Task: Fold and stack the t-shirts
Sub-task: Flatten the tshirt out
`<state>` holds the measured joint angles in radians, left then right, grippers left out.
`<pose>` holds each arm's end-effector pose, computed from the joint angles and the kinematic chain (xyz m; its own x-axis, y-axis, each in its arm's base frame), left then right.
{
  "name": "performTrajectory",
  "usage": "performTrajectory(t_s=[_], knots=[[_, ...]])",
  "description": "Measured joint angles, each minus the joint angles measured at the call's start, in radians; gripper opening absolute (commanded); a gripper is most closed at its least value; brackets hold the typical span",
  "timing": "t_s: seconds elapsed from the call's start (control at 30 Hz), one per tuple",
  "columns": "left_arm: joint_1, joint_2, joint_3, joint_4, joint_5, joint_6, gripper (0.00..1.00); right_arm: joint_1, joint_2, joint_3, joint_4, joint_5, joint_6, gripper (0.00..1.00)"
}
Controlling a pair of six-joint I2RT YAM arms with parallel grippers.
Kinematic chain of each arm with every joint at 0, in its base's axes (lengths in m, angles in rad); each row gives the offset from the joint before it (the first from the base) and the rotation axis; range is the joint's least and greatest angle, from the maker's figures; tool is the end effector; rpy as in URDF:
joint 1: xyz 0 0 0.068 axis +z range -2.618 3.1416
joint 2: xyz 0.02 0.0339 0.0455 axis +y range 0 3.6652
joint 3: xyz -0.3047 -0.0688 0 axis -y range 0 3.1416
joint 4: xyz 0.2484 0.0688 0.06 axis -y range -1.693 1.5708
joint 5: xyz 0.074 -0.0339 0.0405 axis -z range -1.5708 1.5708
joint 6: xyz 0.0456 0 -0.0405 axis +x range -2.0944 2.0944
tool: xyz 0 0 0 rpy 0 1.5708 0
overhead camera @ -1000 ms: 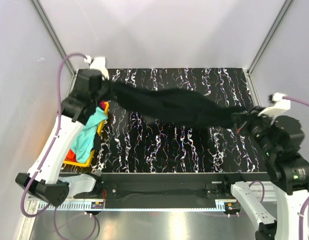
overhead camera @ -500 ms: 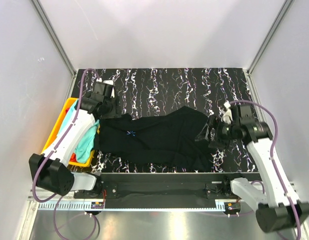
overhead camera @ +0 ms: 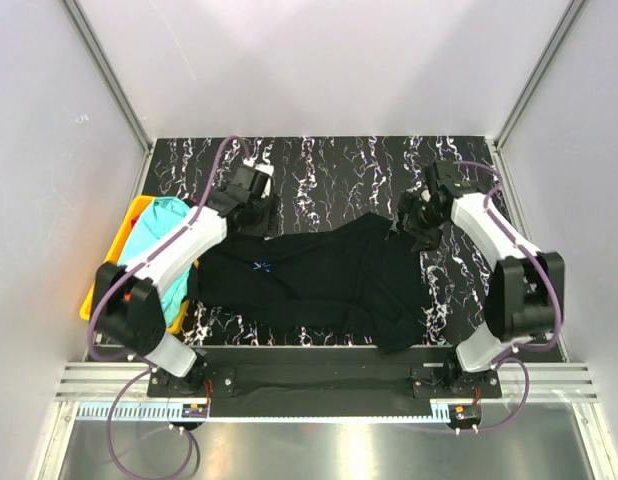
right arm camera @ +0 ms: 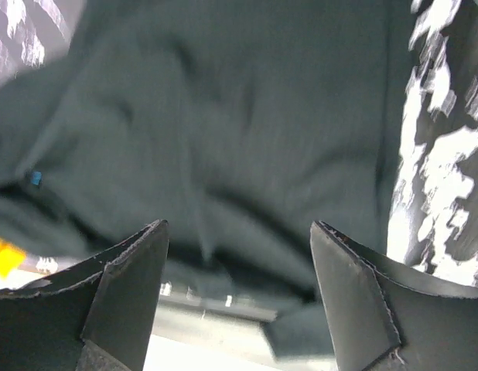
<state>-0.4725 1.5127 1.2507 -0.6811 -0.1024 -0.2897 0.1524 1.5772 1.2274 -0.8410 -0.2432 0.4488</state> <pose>0.2941 -0.1451 0.3147 -0.8047 0.0922 -0.5864 0.1768 0.9803 -0.0885 0.3144 0.0594 0.2796 -0.9292 0.2833 -0.2372 0.1860 0.9133 0.3624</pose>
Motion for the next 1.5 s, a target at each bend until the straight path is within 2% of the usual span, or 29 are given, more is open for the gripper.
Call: performTrajectory(t_s=[0.23,0.47,0.73,0.9,1.0,1.03,1.07,1.13,1.2,1.23,1.27,1.33,1.37,1.43,1.5], knots=[[0.034,0.246,0.075,0.068,-0.051,0.094,0.68,0.000,0.267,0.219,0.080,0.151,-0.095,0.82],[0.123,0.330,0.079,0.086,-0.059,0.111,0.69,0.000,0.499,0.397,0.103,0.237,-0.163,0.82],[0.133,0.409,0.079,0.107,-0.057,0.097,0.65,0.000,0.560,0.422,0.104,0.254,-0.169,0.71],[0.142,0.440,0.079,0.114,-0.043,0.067,0.57,0.003,0.560,0.412,0.111,0.255,-0.167,0.66],[0.151,0.446,0.085,0.115,-0.034,0.059,0.46,0.004,0.566,0.399,0.114,0.260,-0.165,0.63],[0.154,0.451,0.093,0.112,-0.033,0.060,0.42,0.004,0.568,0.399,0.113,0.262,-0.165,0.59],[0.156,0.457,0.102,0.112,-0.033,0.059,0.34,0.004,0.568,0.399,0.116,0.262,-0.165,0.56],[0.163,0.473,0.128,0.109,-0.031,0.057,0.27,0.005,0.568,0.399,0.118,0.267,-0.162,0.55],[0.168,0.486,0.150,0.110,-0.024,0.054,0.13,0.005,0.568,0.399,0.119,0.270,-0.162,0.48],[0.171,0.490,0.159,0.108,-0.021,0.053,0.06,0.005,0.569,0.399,0.119,0.272,-0.162,0.43],[0.172,0.494,0.168,0.108,-0.016,0.052,0.00,0.005,0.569,0.399,0.120,0.274,-0.162,0.30],[0.173,0.501,0.195,0.096,-0.006,0.053,0.00,0.005,0.570,0.399,0.120,0.278,-0.162,0.22],[0.173,0.501,0.207,0.093,-0.003,0.052,0.00,0.005,0.571,0.399,0.120,0.278,-0.159,0.10],[0.173,0.497,0.229,0.086,0.003,0.045,0.00,0.005,0.571,0.399,0.121,0.280,-0.154,0.00],[0.172,0.480,0.238,0.085,0.013,0.032,0.00,0.005,0.570,0.399,0.121,0.286,-0.146,0.00]])
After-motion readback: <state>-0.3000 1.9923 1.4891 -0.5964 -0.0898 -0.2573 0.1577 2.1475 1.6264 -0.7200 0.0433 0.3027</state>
